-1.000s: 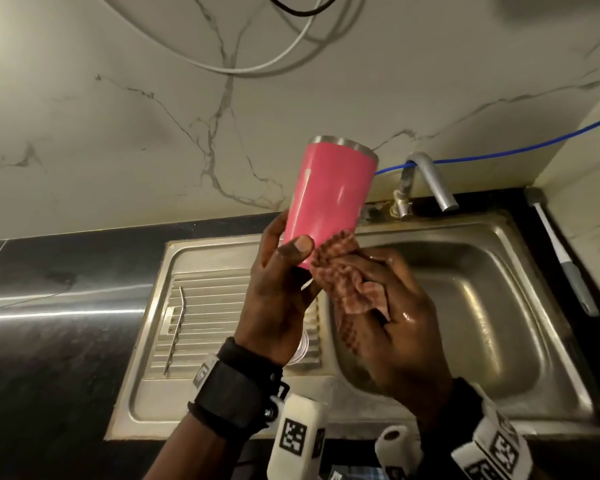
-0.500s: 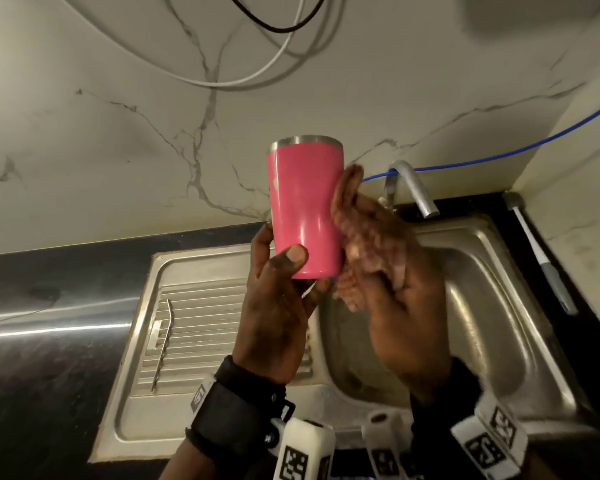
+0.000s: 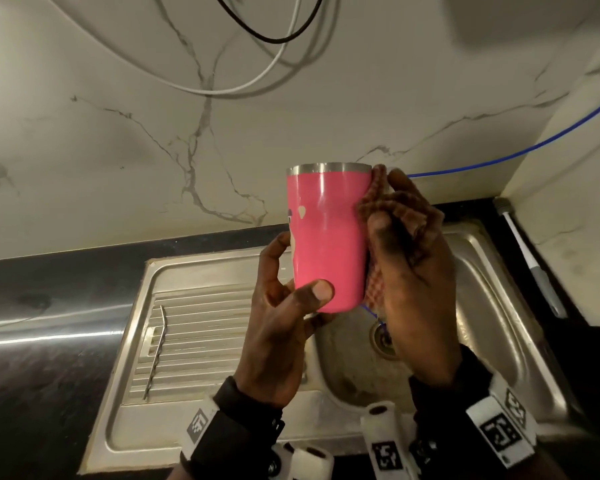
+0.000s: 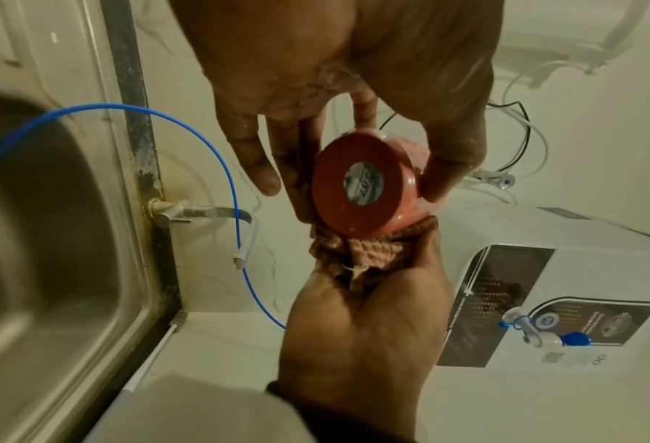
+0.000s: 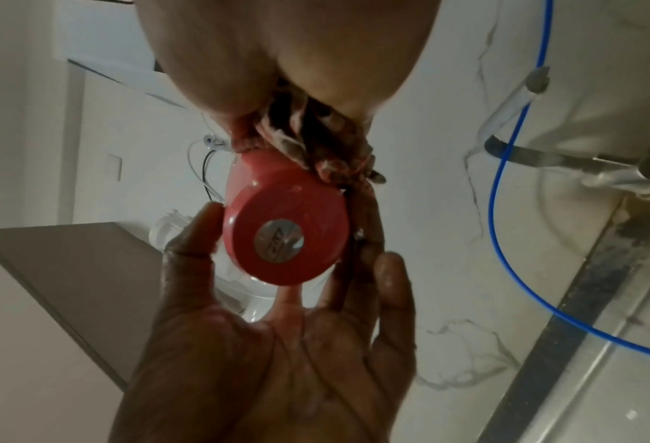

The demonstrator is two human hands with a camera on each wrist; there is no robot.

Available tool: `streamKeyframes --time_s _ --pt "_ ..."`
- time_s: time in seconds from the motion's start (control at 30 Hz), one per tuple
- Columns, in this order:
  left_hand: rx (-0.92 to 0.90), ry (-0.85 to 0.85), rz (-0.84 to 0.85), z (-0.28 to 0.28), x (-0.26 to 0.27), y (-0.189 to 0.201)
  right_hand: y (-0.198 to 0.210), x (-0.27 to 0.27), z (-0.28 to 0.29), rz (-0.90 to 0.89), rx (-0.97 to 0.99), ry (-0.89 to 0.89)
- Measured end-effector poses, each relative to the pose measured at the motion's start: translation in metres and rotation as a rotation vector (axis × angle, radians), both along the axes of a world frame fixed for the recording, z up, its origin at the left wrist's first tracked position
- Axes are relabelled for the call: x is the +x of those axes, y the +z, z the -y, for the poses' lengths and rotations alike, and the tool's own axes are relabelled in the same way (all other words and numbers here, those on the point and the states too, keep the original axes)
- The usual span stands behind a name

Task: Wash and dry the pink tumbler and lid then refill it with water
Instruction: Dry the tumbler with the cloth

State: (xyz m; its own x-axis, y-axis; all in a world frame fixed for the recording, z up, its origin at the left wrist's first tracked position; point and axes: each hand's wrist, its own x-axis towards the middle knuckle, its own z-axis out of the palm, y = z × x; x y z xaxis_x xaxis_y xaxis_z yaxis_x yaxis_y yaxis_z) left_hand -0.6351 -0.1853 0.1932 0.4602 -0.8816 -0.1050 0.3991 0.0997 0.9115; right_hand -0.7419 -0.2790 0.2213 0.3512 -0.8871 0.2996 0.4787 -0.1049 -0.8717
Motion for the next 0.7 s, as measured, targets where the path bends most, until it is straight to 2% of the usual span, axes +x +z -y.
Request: streamKeyframes --time_s 0.17,0.23,0.4,0.5,0.6,0.7 --pt "-0.034 0.12 -0.008 0.009 0.007 0.007 -0.021 -0.003 -0.029 -0.216 -0.153 0.042" --pt "-0.027 0.138 -0.017 0.009 0.011 0.006 -0.028 -0.005 -0.034 -0.197 -0.149 0.078" --pt "-0.013 0.09 -0.038 0.0 0.005 -0.006 -0.009 -0.003 -0.012 -0.093 -0.067 -0.019" --pt "-0.016 0.049 -0.082 -0.004 -0.004 -0.014 0.006 -0.001 0.015 -0.147 -0.098 -0.089" --pt "-0.027 0.052 -0.115 -0.003 -0.007 -0.014 0.0 0.003 0.023 -0.151 -0.089 -0.122" --pt "-0.052 0.067 -0.092 0.004 -0.002 -0.007 -0.013 0.006 -0.001 -0.072 0.07 0.013"
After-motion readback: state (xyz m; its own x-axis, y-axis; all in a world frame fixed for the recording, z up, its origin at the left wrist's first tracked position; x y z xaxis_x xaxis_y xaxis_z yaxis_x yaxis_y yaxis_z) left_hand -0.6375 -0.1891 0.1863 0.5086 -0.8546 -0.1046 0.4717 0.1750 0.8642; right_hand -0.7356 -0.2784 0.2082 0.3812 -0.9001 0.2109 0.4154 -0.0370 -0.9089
